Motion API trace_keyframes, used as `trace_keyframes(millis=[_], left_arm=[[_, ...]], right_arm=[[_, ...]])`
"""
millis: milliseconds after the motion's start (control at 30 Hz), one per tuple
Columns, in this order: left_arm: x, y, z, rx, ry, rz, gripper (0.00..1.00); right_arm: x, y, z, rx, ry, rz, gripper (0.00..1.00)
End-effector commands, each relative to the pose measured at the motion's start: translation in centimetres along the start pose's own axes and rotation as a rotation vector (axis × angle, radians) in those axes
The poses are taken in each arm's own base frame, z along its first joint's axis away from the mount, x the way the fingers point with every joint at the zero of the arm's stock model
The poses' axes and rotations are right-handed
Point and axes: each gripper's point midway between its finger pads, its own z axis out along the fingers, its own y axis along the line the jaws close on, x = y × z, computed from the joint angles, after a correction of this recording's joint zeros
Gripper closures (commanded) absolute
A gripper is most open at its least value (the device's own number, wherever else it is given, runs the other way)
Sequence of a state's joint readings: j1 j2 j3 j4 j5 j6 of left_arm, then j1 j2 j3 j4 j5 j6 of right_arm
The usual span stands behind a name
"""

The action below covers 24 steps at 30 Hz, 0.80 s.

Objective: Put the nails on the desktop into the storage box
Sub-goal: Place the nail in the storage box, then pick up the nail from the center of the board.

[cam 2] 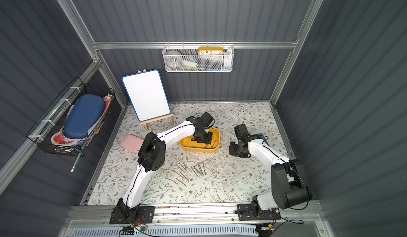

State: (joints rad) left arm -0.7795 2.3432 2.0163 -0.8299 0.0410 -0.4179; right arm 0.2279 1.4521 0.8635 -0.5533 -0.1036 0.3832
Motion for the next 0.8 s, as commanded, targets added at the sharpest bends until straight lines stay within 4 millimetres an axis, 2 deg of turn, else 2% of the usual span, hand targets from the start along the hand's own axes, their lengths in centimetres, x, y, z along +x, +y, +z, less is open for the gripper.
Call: trace_keyframes(millis=[0,100,167,300,400,533,767], left_arm=[[-0.4,-1.2,-5.8,0.001,-0.092,0.023,0.59],[1.5,-2.3,-8.3,0.024,-0.129,0.090,0.57],[3.6,-3.6,-8.9,0.042,-0.133,0.174,0.57],[8.9,-6.5,-7.5,0.062,-0.095,0.377,0.56],[11.4,-6.5,-4.8,0.014,-0.039,0.445,0.57],[11.5,-5.0,-1.8,-0.075,-0.003,0.410,0.59],[10.1,-5.0,0.0,-0.121,-0.001,0.402,0.60]], right_arm=[[0.7,-0.5,0.3,0.007,0.018,0.001,0.61],[0.7,-0.6,0.3,0.010,0.014,-0.001,0.61],[0.7,-0.5,0.3,0.007,0.014,-0.002,0.61],[0.7,-0.5,0.4,0.006,0.016,0.000,0.61],[0.7,-0.5,0.3,0.006,0.013,0.001,0.61],[0.8,-0.6,0.2,0.005,0.011,0.002,0.61],[1.0,-0.7,0.2,0.009,0.008,0.000,0.61]])
